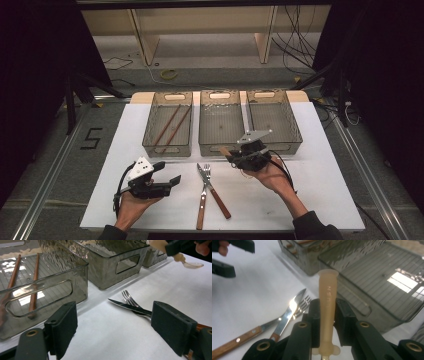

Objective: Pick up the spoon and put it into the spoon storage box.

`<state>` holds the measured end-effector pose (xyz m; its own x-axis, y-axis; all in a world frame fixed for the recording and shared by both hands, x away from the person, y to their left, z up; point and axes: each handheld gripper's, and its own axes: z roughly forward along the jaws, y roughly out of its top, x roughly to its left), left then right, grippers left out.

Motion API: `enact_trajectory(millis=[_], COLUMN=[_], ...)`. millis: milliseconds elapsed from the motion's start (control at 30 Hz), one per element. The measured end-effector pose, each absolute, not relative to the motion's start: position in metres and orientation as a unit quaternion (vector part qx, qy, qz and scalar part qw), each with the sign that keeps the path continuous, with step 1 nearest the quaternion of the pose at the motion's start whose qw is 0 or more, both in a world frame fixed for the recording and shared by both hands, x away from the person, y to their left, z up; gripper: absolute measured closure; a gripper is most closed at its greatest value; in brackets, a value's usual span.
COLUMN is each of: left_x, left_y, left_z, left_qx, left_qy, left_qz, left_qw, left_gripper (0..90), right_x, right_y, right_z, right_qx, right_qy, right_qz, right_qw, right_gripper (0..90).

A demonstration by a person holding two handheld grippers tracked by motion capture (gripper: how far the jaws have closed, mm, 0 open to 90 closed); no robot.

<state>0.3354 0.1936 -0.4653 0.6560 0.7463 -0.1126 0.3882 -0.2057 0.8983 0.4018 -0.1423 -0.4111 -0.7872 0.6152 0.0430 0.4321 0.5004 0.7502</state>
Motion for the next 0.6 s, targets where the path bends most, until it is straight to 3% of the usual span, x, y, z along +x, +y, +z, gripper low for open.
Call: enact_trajectory(millis=[600], left_x=[0.336], left_y=[0.195], left_z=[-0.464], left_qx=[0.749], left_qy=[0.376], left_qz=[0.179], left_qw=[0.515], left_gripper=[20.0], right_x=[0.454], right_y=[-0.127], right_z=[-0.377], right_qx=[0.338], right_qy=[0.836], right_qz=[0.410], right_qw=[0.136], right_gripper=[76.4])
